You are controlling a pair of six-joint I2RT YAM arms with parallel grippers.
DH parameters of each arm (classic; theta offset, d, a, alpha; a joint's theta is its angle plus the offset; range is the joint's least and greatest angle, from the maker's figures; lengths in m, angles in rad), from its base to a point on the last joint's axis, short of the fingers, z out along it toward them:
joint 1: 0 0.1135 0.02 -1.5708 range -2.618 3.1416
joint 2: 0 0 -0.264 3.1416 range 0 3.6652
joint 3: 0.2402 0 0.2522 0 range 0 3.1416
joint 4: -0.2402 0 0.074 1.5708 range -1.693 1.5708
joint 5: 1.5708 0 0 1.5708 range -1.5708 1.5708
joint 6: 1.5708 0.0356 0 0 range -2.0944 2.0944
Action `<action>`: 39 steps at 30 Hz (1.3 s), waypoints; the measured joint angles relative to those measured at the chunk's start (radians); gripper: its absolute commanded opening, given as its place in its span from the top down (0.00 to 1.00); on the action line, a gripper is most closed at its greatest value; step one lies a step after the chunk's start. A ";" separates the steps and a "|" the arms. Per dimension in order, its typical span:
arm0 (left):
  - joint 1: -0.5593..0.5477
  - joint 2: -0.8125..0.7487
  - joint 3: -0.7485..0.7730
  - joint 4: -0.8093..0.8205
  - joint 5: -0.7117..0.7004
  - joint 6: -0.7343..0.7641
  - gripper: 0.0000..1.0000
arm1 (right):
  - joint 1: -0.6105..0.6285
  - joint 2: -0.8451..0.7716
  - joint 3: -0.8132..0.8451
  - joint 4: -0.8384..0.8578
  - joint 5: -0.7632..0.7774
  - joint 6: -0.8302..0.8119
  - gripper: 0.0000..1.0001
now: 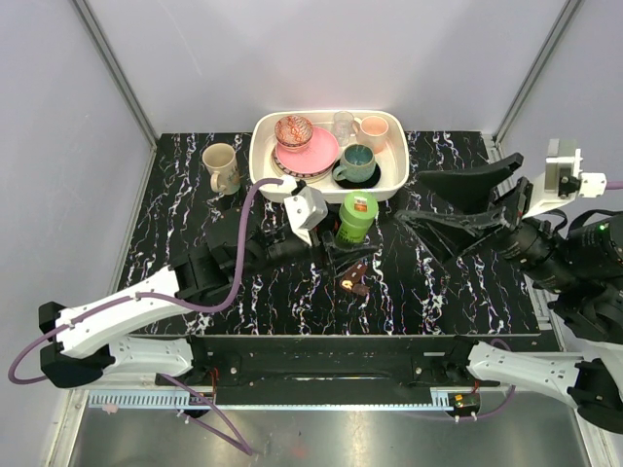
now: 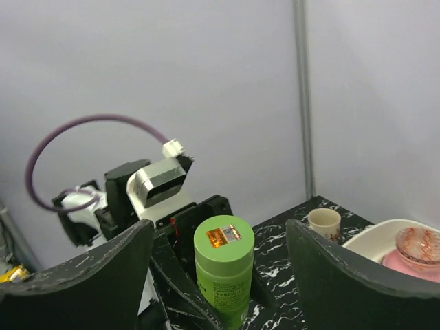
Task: Sort the pills into containers
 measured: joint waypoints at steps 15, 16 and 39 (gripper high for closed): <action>-0.001 -0.005 -0.008 0.014 0.325 -0.037 1.00 | 0.001 0.053 -0.026 -0.074 -0.309 -0.075 0.27; -0.001 -0.005 -0.009 0.014 0.329 -0.037 1.00 | 0.001 0.055 -0.027 -0.077 -0.319 -0.076 0.28; 0.003 0.019 0.021 -0.039 0.064 0.003 1.00 | 0.002 0.151 0.015 -0.130 -0.104 -0.047 0.71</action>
